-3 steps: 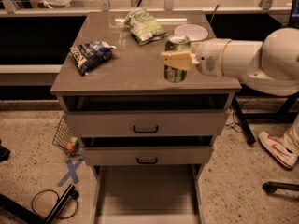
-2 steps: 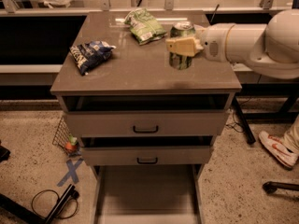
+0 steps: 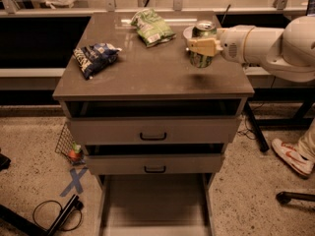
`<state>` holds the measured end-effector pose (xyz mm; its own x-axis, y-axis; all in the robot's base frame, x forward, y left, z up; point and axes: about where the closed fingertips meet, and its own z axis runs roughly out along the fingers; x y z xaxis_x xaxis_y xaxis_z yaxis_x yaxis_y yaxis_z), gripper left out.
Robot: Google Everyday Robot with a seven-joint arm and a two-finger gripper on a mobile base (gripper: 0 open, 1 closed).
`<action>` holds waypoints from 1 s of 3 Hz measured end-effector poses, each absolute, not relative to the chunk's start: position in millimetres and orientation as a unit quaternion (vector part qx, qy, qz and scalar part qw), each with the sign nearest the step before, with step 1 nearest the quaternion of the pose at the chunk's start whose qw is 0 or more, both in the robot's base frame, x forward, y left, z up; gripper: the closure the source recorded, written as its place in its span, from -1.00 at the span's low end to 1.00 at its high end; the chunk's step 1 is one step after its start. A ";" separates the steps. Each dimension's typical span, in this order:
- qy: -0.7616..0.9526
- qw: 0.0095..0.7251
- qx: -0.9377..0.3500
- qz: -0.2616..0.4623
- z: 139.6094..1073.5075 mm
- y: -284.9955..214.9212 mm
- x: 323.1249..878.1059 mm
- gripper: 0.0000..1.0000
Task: Pick green can from bottom drawer and place on counter
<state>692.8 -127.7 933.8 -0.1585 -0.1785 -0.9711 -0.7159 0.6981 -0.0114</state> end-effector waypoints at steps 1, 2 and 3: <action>0.709 0.589 -0.295 0.252 899.5 -150.6 708.5 1.00; 0.712 0.588 -0.275 0.267 863.3 -171.2 717.1 0.95; 0.712 0.588 -0.275 0.267 870.0 -171.2 717.1 0.51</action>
Offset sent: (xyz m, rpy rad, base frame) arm 0.0337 -0.0794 -0.1257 0.1565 0.0376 -0.0461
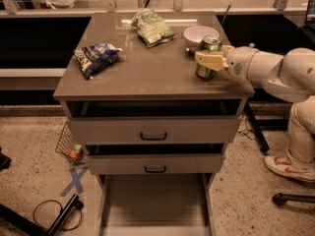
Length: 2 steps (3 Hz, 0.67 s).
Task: Pick green can from bottom drawer and place on counter
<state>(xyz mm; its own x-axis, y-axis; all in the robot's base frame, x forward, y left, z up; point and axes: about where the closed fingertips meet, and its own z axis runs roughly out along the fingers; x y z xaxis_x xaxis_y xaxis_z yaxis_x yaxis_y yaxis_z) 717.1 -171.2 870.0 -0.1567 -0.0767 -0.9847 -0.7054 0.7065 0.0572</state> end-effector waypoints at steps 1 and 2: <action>0.712 0.588 -0.275 0.267 870.4 -171.1 717.1 -0.12; 0.712 0.588 -0.275 0.267 870.4 -171.1 717.1 -0.57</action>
Offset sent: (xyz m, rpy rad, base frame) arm 0.0000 0.0001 0.0004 0.0000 0.0000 0.0001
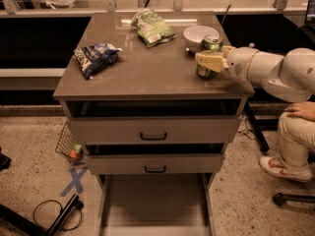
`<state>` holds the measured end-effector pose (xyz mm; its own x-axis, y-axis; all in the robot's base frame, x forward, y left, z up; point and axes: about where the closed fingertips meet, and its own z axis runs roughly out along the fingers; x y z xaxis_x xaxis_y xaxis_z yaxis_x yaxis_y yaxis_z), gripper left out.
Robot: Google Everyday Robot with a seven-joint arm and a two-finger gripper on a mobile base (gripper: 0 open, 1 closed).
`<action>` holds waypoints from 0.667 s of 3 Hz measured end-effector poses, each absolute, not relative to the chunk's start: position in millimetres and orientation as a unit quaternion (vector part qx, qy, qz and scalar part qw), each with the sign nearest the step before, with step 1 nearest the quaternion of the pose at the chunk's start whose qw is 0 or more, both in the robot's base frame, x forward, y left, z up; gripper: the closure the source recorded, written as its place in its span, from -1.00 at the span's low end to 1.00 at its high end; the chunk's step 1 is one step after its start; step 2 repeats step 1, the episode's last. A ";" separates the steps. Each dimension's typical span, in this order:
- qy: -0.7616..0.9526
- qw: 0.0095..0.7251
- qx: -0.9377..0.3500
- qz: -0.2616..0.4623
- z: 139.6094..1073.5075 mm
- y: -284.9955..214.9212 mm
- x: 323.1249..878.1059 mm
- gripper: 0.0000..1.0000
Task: Pick green can from bottom drawer and place on counter
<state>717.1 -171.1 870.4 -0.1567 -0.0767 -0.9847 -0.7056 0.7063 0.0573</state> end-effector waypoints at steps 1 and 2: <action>0.712 0.588 -0.275 0.267 870.4 -171.0 717.1 -0.99; 0.712 0.588 -0.275 0.267 870.4 -171.0 717.1 -0.99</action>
Offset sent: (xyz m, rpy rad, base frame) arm 0.0000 0.0000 0.0000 0.0000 0.0000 0.0000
